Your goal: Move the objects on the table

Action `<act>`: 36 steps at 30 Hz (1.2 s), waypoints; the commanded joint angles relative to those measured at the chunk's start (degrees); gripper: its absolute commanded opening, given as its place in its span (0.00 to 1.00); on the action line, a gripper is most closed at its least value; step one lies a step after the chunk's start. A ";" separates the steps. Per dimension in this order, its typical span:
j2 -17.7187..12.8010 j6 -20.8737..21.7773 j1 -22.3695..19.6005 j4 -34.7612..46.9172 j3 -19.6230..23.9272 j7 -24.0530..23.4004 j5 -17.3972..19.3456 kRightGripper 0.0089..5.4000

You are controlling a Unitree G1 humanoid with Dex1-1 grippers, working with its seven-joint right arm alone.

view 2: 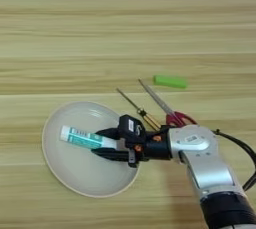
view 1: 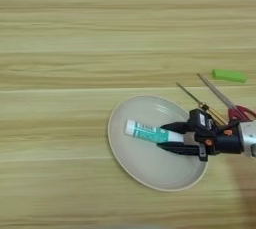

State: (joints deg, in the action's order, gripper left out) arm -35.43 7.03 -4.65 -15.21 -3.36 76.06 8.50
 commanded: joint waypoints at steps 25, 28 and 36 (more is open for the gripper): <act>-1.44 -3.25 -4.34 5.72 4.74 -1.40 9.01 0.98; -1.04 -4.93 -5.38 6.54 6.49 -2.40 11.15 1.00; 0.31 -7.09 -9.61 4.74 9.82 -7.56 12.70 1.00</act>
State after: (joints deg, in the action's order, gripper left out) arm -33.96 0.11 -9.15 -11.34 4.01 72.28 20.52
